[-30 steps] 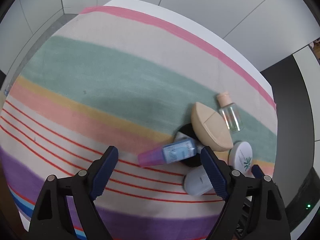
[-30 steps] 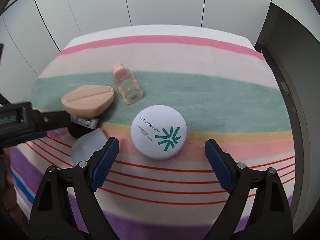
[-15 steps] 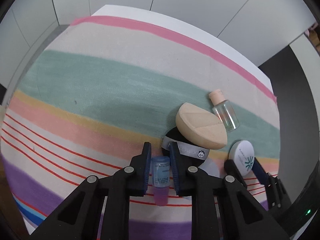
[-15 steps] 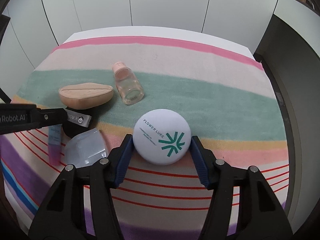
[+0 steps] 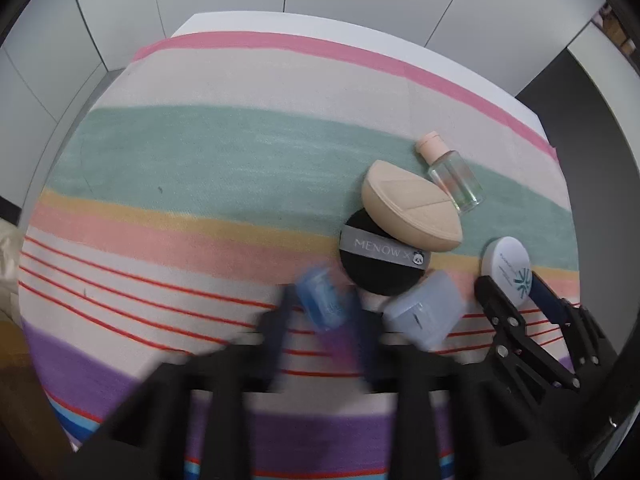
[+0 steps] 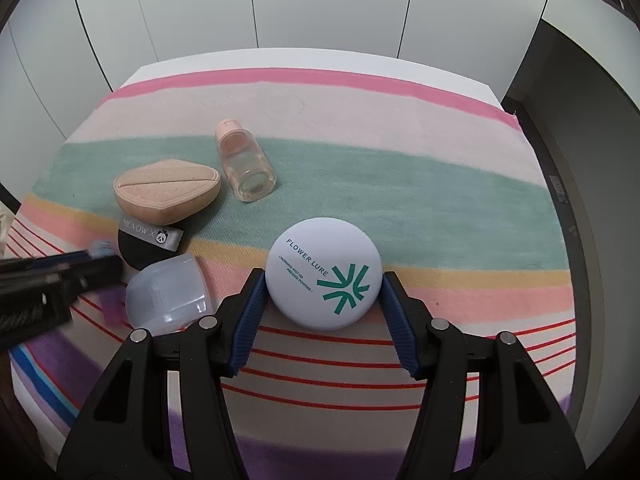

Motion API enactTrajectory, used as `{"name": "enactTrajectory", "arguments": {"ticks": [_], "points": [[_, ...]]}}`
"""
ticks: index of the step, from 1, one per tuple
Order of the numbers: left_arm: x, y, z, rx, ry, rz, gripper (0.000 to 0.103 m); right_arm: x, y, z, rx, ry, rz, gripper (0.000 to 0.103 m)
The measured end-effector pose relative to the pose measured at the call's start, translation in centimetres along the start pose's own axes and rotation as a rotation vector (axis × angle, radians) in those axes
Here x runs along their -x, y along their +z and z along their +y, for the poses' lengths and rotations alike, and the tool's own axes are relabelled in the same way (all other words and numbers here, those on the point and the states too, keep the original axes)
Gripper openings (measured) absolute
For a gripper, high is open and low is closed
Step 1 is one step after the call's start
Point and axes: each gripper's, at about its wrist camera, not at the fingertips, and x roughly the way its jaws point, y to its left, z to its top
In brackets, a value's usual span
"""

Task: Organize objects
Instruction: 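Grasp the blue-pink bottle with left tool while right tool grasps the white compact, then lift the bottle with left tool while right tool lifts the compact toward the box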

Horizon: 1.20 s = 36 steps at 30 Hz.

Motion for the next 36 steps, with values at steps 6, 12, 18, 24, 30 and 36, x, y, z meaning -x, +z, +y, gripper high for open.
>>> {"name": "enactTrajectory", "arguments": {"ticks": [6, 12, 18, 24, 30, 36], "points": [[1.5, 0.0, -0.1, -0.048, 0.025, -0.025, 0.019, 0.8, 0.2, -0.5, -0.003, -0.018, 0.013, 0.060], [5.4, 0.8, 0.6, -0.080, 0.045, -0.076, 0.019, 3.4, 1.0, -0.8, -0.009, -0.021, -0.006, 0.060], [11.3, 1.8, 1.8, -0.095, 0.072, -0.124, 0.019, 8.2, 2.7, -0.4, 0.001, -0.016, -0.051, 0.060], [17.2, 1.8, 0.7, -0.092, 0.094, -0.195, 0.019, 15.0, 4.8, 0.0, 0.004, -0.007, -0.120, 0.060], [24.3, 1.4, 1.4, -0.083, 0.085, -0.276, 0.019, 22.1, 6.3, 0.5, 0.015, 0.016, -0.190, 0.060], [30.2, 0.2, 2.0, -0.077, 0.062, -0.342, 0.019, 29.6, 6.7, 0.4, -0.002, 0.034, -0.263, 0.060]]}}
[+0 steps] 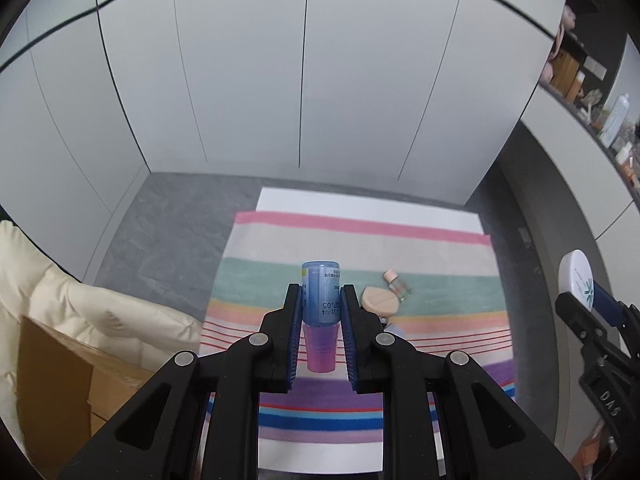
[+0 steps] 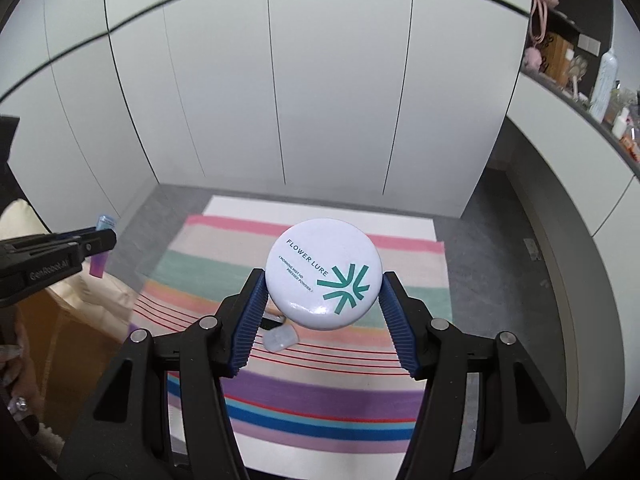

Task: Organize objects
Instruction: 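Lift the bottle with left tool while right tool lifts the compact toward the box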

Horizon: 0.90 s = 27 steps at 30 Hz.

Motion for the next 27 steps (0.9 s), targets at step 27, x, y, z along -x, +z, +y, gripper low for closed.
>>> {"name": "enactTrajectory", "arguments": {"ticks": [27], "points": [[10.3, -6.0, -1.6, -0.092, -0.031, -0.053, 0.019, 10.2, -4.1, -0.2, -0.013, 0.005, -0.019, 0.060]]}}
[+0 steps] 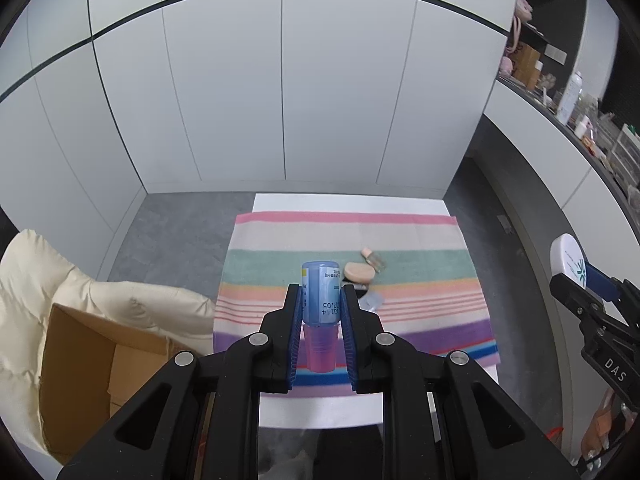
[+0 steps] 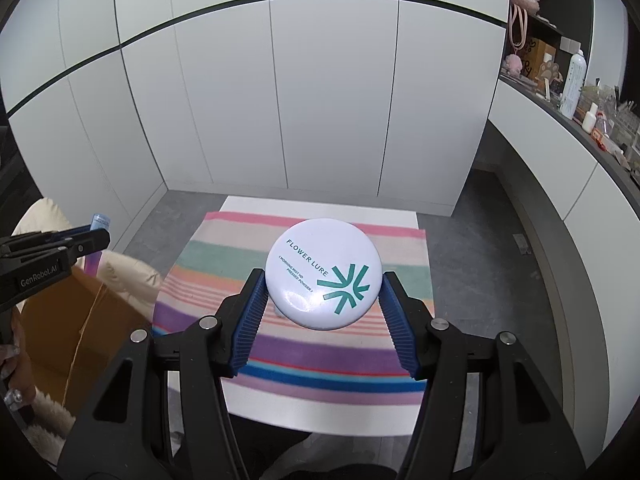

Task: Organize objects
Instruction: 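Lift the bottle with left tool while right tool lifts the compact toward the box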

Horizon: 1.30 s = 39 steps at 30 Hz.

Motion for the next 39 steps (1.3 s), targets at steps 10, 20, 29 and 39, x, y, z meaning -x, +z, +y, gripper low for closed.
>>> {"name": "enactTrajectory", "arguments": {"ticks": [10, 20, 29, 39], "points": [[3.6, -5.0, -0.4, -0.040, -0.032, 0.006, 0.019, 3.6, -4.5, 0.0, -0.014, 0.044, 0.019, 0.060], [6.3, -10.5, 0.5, -0.055, -0.037, 0.025, 0.019, 5.3, -9.4, 0.3, -0.012, 0.044, 0.050, 0.060], [7.1, -14.4, 1.9, -0.040, -0.018, 0.052, 0.019, 6.2, -14.1, 0.5, -0.031, 0.075, 0.118, 0.060], [7.7, -15.1, 3.2, -0.019, -0.043, 0.054, 0.019, 5.7, -15.2, 1.7, -0.021, 0.076, 0.140, 0.060]]}}
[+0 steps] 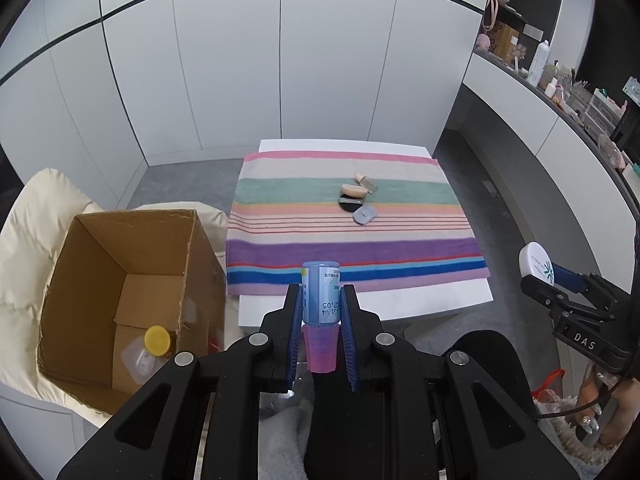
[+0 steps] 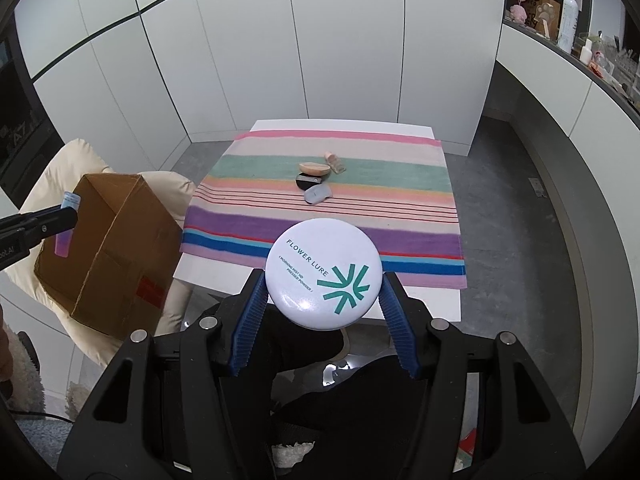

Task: Organize objects
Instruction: 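Lift the bottle with left tool while right tool lifts the compact toward the box, then lower both held items into the cardboard box and open both tools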

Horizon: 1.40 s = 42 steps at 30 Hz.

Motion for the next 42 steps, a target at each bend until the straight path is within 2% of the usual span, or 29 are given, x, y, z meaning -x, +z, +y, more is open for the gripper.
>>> {"name": "enactTrajectory", "arguments": {"ticks": [9, 17, 24, 32, 37, 42], "points": [[-0.2, -0.4, 2.0, 0.050, 0.006, 0.021, 0.019, -0.3, 0.4, 1.9, 0.042, -0.002, 0.004, 0.060], [1.2, -3.3, 7.4, 0.153, 0.092, 0.031, 0.019, -1.2, 1.6, 6.2, 0.114, 0.050, -0.003, 0.060], [3.8, -6.5, 14.0, 0.294, 0.189, 0.019, 0.019, -2.0, 2.6, 14.2, 0.258, 0.177, -0.004, 0.060], [6.3, -11.5, 21.3, 0.453, 0.305, 0.031, 0.019, -1.9, 2.1, 26.1, 0.496, 0.335, -0.005, 0.060], [7.8, -13.7, 24.2, 0.523, 0.341, 0.025, 0.019, -1.9, 0.4, 32.3, 0.616, 0.409, 0.011, 0.060], [8.3, -14.3, 25.4, 0.549, 0.342, 0.014, 0.019, -2.4, -0.8, 36.0, 0.673, 0.436, 0.028, 0.060]]}}
